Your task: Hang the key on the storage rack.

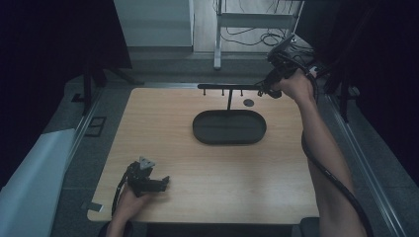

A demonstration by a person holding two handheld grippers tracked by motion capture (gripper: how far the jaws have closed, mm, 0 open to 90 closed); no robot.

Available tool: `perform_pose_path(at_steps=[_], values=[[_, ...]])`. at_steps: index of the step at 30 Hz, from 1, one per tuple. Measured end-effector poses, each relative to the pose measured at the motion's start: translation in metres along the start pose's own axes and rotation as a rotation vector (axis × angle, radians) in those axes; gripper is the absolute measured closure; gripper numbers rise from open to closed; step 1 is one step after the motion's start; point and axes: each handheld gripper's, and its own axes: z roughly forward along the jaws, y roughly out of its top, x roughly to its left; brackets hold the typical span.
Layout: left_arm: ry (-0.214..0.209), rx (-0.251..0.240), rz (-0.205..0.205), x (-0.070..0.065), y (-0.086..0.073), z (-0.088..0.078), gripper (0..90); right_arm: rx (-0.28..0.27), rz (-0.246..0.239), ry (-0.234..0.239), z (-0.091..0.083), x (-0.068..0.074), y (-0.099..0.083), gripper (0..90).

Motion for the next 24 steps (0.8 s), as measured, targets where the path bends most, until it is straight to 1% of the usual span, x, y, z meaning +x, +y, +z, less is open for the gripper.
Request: perform_pose_path(at_steps=[3, 4, 5, 8, 9, 12, 13, 14, 15, 17, 18, 19, 21, 23, 24], values=[[0.000, 0.000, 0.000, 0.000, 0.000, 0.000, 0.0, -0.003, 0.009, -0.018, 0.004, -0.006, -0.003, 48.8], [0.000, 0.000, 0.000, 0.000, 0.000, 0.000, 0.0, -0.004, 0.015, -0.027, 0.007, -0.011, -0.006, 48.8], [0.000, 0.000, 0.000, 0.000, 0.000, 0.000, 0.0, -0.004, 0.015, -0.027, 0.007, -0.011, -0.006, 48.8], [0.000, 0.000, 0.000, 0.000, 0.000, 0.000, 0.0, 0.011, 0.021, -0.043, 0.016, -0.017, -0.011, 48.8], [0.000, 0.000, 0.000, 0.000, 0.000, 0.000, 0.0, 0.011, 0.021, -0.043, 0.016, -0.017, -0.011, 48.8], [0.001, -0.002, 0.001, 0.000, 0.000, 0.000, 0.0, 0.029, 0.024, -0.057, 0.028, -0.022, -0.017, 48.8], [0.001, -0.002, 0.001, 0.000, 0.000, 0.000, 0.0, 0.029, 0.024, -0.057, 0.028, -0.022, -0.017, 48.8], [0.001, -0.002, 0.001, 0.000, 0.000, 0.000, 0.0, 0.037, 0.026, -0.064, 0.034, -0.024, -0.019, 48.7], [0.001, -0.002, 0.001, 0.000, 0.000, 0.000, 0.0, 0.037, 0.026, -0.064, 0.034, -0.024, -0.019, 48.7], [0.001, -0.002, 0.001, 0.000, 0.000, 0.000, 0.0, 0.046, 0.025, -0.067, 0.040, -0.026, -0.021, 48.8], [0.001, -0.002, 0.001, 0.000, 0.000, 0.000, 0.0, 0.050, 0.031, -0.066, 0.046, -0.028, -0.023, 48.8], [0.000, -0.002, 0.000, 0.000, 0.000, 0.000, 0.0, 0.050, 0.031, -0.066, 0.046, -0.028, -0.023, 48.8], [0.002, -0.003, 0.000, 0.000, 0.000, 0.000, 0.0, 0.058, 0.031, -0.074, 0.051, -0.030, -0.025, 48.7], [0.002, -0.004, 0.000, 0.000, 0.000, 0.000, 0.0, 0.054, 0.038, -0.060, 0.057, -0.032, -0.027, 48.8], [0.003, -0.004, 0.000, 0.000, 0.000, 0.000, 0.0, 0.053, 0.031, -0.057, 0.061, -0.031, -0.028, 48.8]])
